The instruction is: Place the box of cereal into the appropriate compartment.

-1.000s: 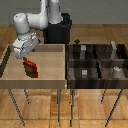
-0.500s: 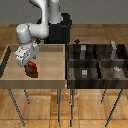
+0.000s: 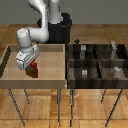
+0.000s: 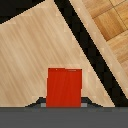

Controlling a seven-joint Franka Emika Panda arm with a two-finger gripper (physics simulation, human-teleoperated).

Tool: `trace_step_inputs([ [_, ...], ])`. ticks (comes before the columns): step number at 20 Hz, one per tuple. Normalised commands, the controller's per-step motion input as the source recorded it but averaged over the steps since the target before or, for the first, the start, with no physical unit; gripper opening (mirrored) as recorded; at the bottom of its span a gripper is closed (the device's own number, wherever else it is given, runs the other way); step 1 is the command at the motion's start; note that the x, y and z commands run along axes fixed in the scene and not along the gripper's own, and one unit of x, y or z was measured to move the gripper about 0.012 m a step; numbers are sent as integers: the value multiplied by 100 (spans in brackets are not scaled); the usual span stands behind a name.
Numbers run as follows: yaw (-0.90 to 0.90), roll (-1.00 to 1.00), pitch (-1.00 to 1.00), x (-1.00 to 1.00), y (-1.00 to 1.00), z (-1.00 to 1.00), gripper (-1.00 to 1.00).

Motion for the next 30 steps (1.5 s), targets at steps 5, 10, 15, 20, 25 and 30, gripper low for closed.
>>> trace_step_inputs([
  [5,0,0,0,0,0,80,-100],
  [10,0,0,0,0,0,100,-100],
  [15,0,0,0,0,0,100,-100],
  [20,0,0,0,0,20,60,-100],
  [25,0,0,0,0,100,0,-100],
  [30,0,0,0,-43,20,0,-100],
])
